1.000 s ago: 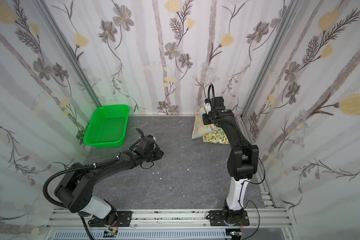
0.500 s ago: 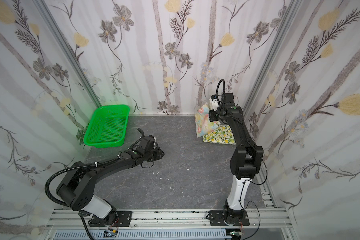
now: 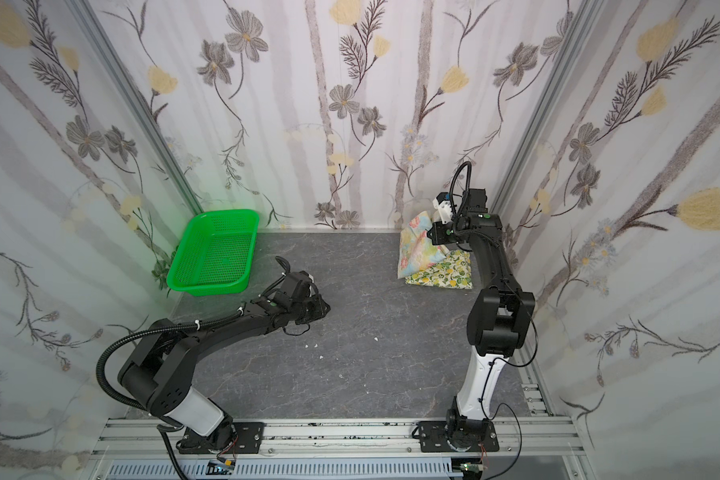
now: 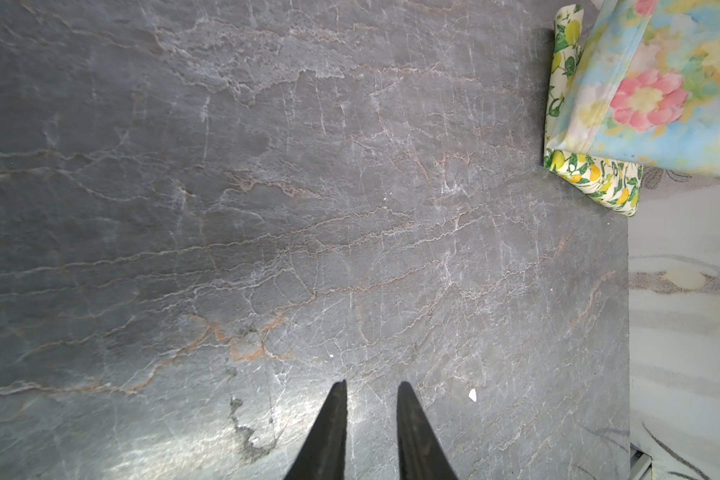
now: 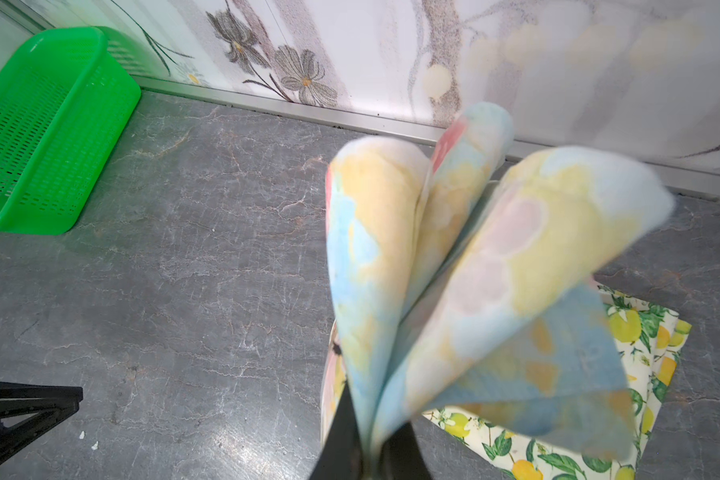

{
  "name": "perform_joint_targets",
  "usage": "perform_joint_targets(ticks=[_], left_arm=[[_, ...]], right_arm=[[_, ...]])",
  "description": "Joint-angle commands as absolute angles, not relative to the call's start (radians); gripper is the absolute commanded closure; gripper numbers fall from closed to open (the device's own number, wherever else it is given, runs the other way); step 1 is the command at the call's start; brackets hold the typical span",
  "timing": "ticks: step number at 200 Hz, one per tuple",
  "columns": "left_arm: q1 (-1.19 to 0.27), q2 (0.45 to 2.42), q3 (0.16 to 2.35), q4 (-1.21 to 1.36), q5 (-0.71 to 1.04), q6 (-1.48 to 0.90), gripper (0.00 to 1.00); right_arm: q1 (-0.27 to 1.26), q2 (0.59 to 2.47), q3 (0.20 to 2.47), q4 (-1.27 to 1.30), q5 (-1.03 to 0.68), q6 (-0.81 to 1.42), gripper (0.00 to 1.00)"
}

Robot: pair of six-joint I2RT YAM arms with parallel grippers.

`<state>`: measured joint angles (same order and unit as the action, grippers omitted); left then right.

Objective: Fold and stack the skirts
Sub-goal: 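Lower the floral bundle onto the lemon-print skirt with the right gripper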

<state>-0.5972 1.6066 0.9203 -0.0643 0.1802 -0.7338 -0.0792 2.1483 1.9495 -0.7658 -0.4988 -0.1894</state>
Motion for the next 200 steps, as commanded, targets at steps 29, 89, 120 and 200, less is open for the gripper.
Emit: perform_joint_targets(ticks=[29, 89, 120, 200], left_arm=[[-0.596, 1.633, 0.941, -0.061, 0.200, -0.747, 0.76], [-0.596, 1.663, 0.963, -0.064, 0.223, -0.755, 0.76], [-0.595, 1.672, 0.965, -0.068, 0.231, -0.759, 0.76], [-0.595, 1.686, 0.968, -0.074, 0.242, -0.764, 0.76]], right_arm=[[-0.123, 2.184, 1.959, -0.777, -0.569, -0.234, 1.00], [-0.173, 2.202, 1.965, -0.785, -0.614, -0.240, 1.00], [-0.185, 2.191, 1.967, -0.789, -0.638, -0.248, 1.00], [-0.210, 2.232, 1.988, -0.806, -0.652, -0.250, 1.00]])
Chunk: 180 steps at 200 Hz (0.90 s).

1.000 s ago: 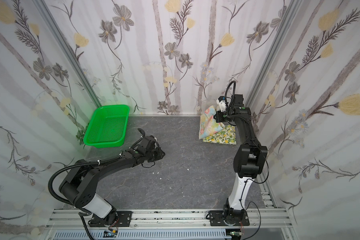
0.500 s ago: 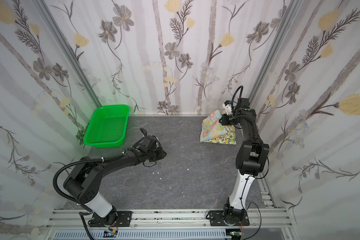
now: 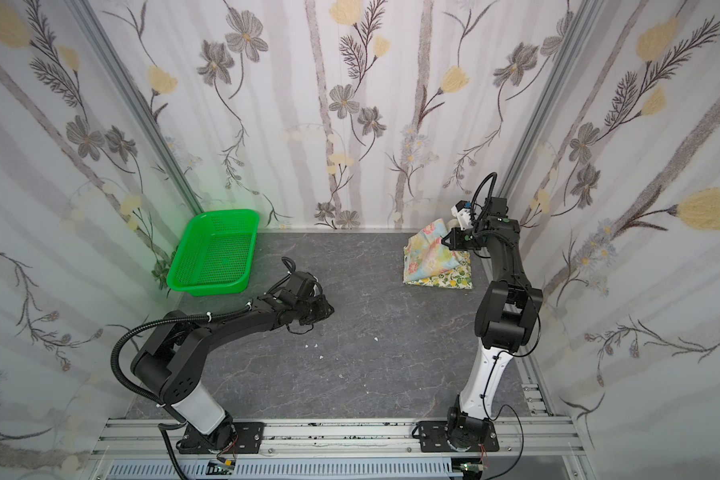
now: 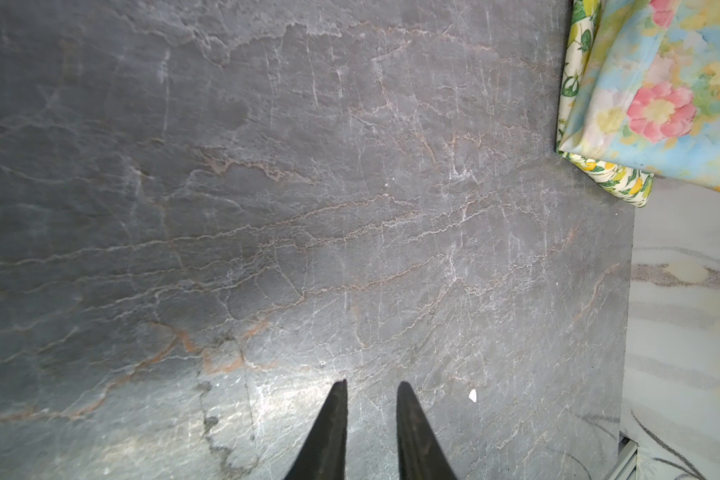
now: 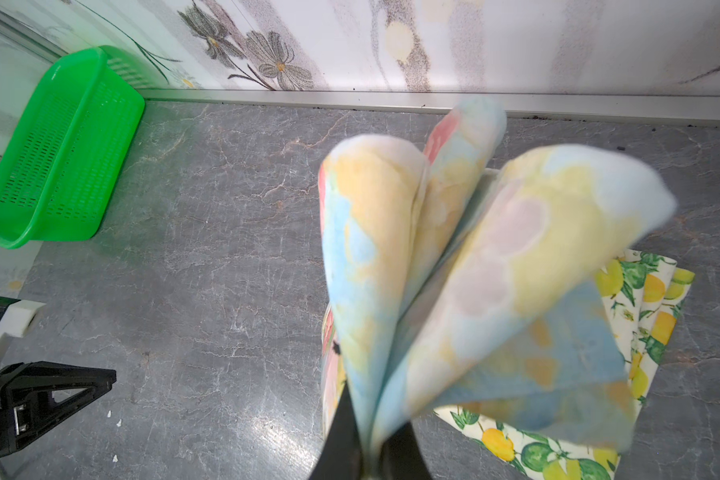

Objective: Fold and stack the skirts
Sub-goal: 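Lower the floral bundle onto the lemon-print skirt with the right gripper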

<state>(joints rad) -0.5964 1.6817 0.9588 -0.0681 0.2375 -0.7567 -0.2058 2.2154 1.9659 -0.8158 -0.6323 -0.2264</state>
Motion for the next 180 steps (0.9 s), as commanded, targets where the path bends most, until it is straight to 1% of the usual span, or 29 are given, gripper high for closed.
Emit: perform_joint_targets(ticks=[1, 32, 86, 133, 180], left_arm=[[-0.595, 1.686, 0.968, -0.074, 0.242, -0.764, 0.76], [-0.596, 1.708, 0.978, -0.075, 0.254, -0.762, 0.76], [-0.595, 1.757, 1.006, -0.081, 0.282, -0.764, 0.76], [-0.594, 1.791, 1.009, -0.086, 0.293, -0.765, 0.76], [-0.595, 1.816, 1.021, -0.089, 0.302, -0.764, 0.76]], right_arm=[[-0.211, 2.233, 1.990, -0.807, -0.651, -0.249, 1.00], [-0.221, 2.277, 2.016, -0.819, -0.620, -0.247, 1.00], [-0.227, 2.345, 2.029, -0.817, -0.490, -0.225, 1.00], [-0.229, 2.377, 2.028, -0.775, -0.326, -0.176, 1.00], [-0.241, 2.399, 2.027, -0.731, -0.270, -0.142, 1.00]])
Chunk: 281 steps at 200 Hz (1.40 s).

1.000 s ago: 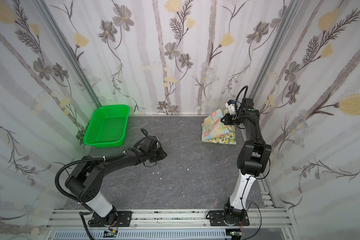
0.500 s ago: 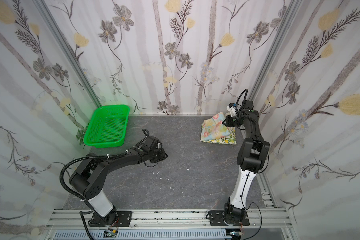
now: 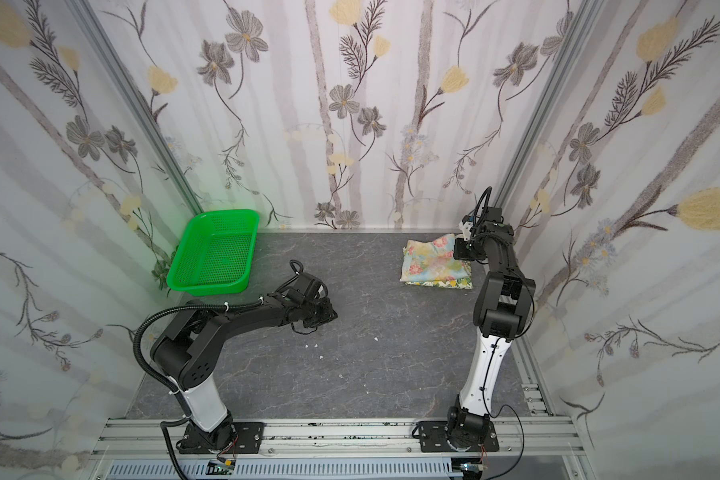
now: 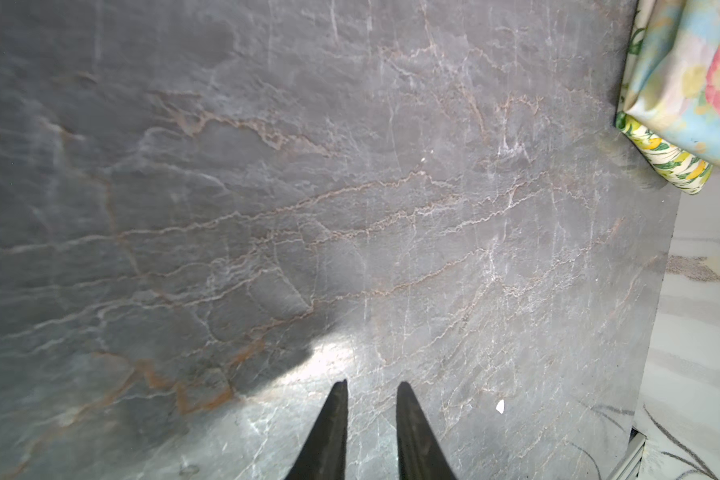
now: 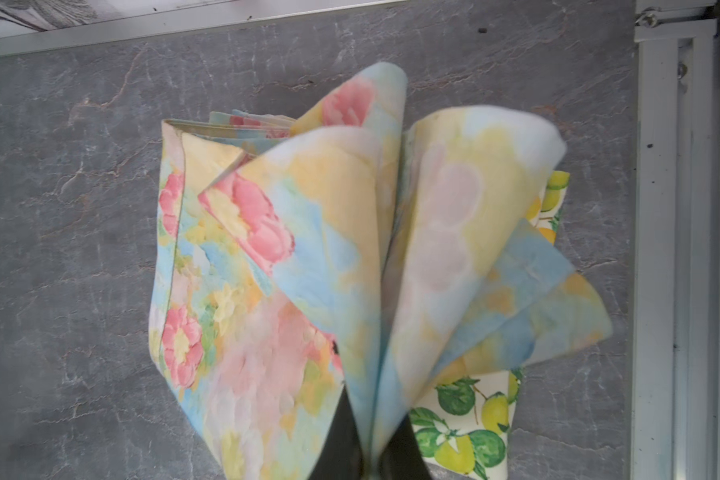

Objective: Fold and stack the skirts
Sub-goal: 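Lower the floral bundle onto the lemon-print skirt with the right gripper, then open the right gripper and release the floral bundle on the stack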

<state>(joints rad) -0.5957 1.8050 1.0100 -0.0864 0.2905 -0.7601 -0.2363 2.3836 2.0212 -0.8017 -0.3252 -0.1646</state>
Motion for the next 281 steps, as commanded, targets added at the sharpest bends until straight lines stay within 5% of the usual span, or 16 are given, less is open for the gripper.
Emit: perform_joint_targets(ticks=[1, 15, 39, 74, 127, 163, 182, 204, 212, 220, 234, 245, 255, 281], left_arm=[[-0.595, 1.816, 1.022, -0.089, 0.302, -0.764, 0.76], [-0.595, 1.822, 1.021, -0.089, 0.303, -0.763, 0.76], [-0.595, 1.828, 1.020, -0.090, 0.307, -0.762, 0.76], [-0.595, 1.828, 1.019, -0.091, 0.309, -0.764, 0.76], [-0.595, 1.805, 1.010, -0.092, 0.292, -0.765, 0.76], [-0.591, 1.765, 1.014, -0.097, 0.255, -0.749, 0.77], [-0.574, 1.709, 1.015, -0.098, 0.202, -0.726, 0.77], [-0.536, 1.628, 1.007, -0.102, 0.112, -0.694, 0.71], [-0.516, 1.599, 1.006, -0.103, 0.091, -0.683, 0.58], [-0.497, 1.572, 1.005, -0.104, 0.059, -0.667, 0.44], [-0.462, 1.512, 1.002, -0.104, 0.003, -0.639, 0.29], [-0.437, 1.463, 0.997, -0.104, -0.060, -0.605, 0.00], [-0.411, 1.417, 0.989, -0.108, -0.131, -0.578, 0.00], [-0.332, 1.309, 0.957, -0.104, -0.283, -0.485, 0.00]], right_arm=[[-0.241, 2.399, 2.027, -0.732, -0.268, -0.142, 1.00], [-0.240, 2.407, 2.028, -0.720, -0.253, -0.138, 1.00], [-0.241, 2.422, 2.027, -0.695, -0.225, -0.122, 0.71], [-0.241, 2.409, 2.026, -0.668, -0.184, -0.097, 0.47], [-0.201, 2.255, 1.890, -0.589, -0.165, -0.052, 0.39], [-0.175, 2.209, 1.820, -0.567, -0.205, 0.029, 0.52], [-0.135, 2.089, 1.669, -0.487, -0.176, 0.076, 0.82], [-0.081, 1.915, 1.460, -0.384, -0.168, 0.126, 0.94], [-0.062, 1.841, 1.380, -0.347, -0.163, 0.146, 0.84], [-0.045, 1.764, 1.289, -0.295, -0.163, 0.179, 0.57], [-0.019, 1.629, 1.124, -0.196, -0.206, 0.214, 0.35], [-0.008, 1.521, 1.013, -0.123, -0.224, 0.232, 0.10], [-0.005, 1.459, 0.944, -0.093, -0.217, 0.232, 0.01], [0.000, 1.358, 0.843, -0.091, -0.091, 0.233, 0.00]])
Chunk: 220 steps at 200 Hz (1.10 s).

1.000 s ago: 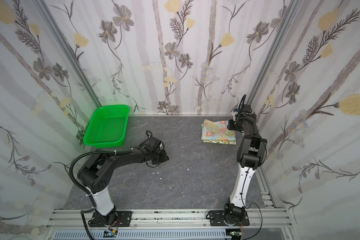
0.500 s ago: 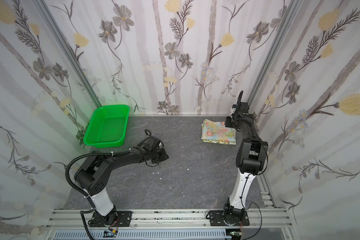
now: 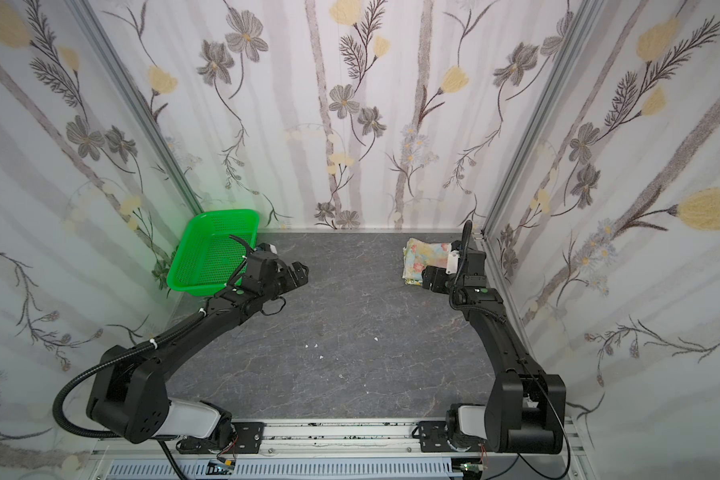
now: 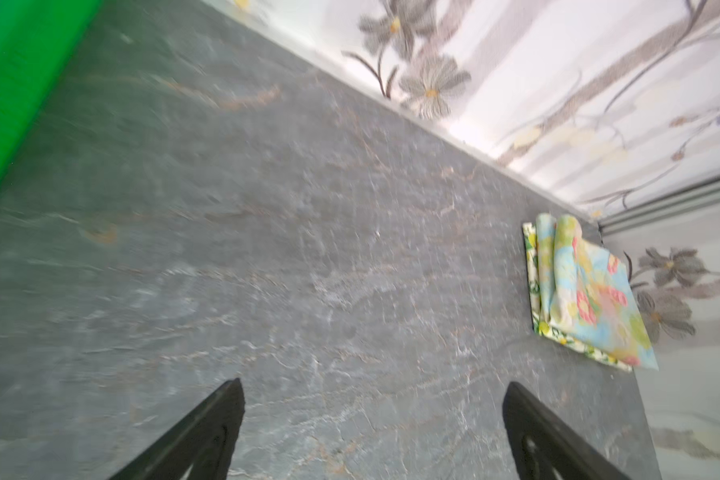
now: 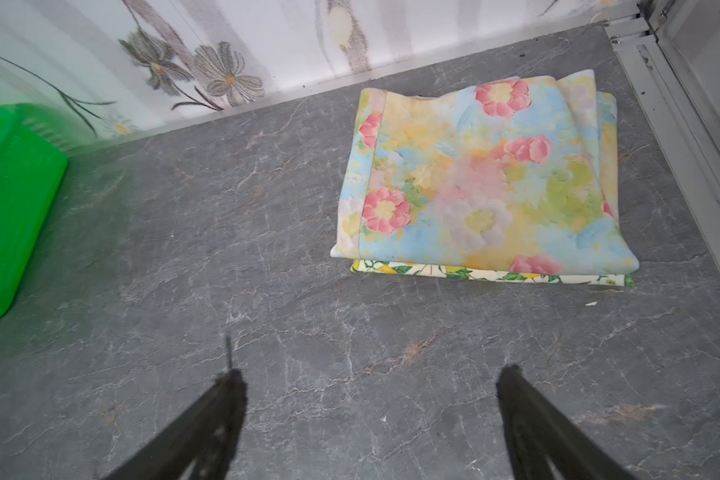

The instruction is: Fold and stack the skirts

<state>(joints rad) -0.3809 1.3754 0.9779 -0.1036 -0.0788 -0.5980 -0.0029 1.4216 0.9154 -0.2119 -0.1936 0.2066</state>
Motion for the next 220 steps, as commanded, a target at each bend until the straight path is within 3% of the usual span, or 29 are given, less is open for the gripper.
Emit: perform_joint_targets(ticks=[1, 38, 66, 118, 165, 220], left_arm=[[-0.330, 1.306, 0.955, -0.104, -0.290, -0.480, 0.00], [-0.244, 1.239, 0.867, -0.079, -0.537, -0.347, 0.00], [-0.194, 1.255, 0.725, 0.111, -0.494, -0.210, 0.00], [-0.189, 1.266, 0.393, 0.754, -0.429, -0.055, 0.00], [-0.185, 1.448, 0.374, 0.970, -0.369, 0.078, 0.00], [-0.135, 1.529, 0.360, 1.076, -0.239, 0.032, 0.00]], right_arm=[[0.000, 1.355, 0.839, -0.089, -0.084, 0.233, 0.00], [0.004, 1.211, 0.634, 0.078, 0.101, 0.260, 0.00], [0.008, 1.138, 0.503, 0.246, 0.159, 0.234, 0.00], [0.025, 1.103, 0.346, 0.493, 0.213, 0.169, 0.00], [0.061, 1.205, 0.242, 0.826, 0.264, 0.125, 0.00], [0.163, 1.380, 0.229, 1.144, 0.372, -0.036, 0.00]])
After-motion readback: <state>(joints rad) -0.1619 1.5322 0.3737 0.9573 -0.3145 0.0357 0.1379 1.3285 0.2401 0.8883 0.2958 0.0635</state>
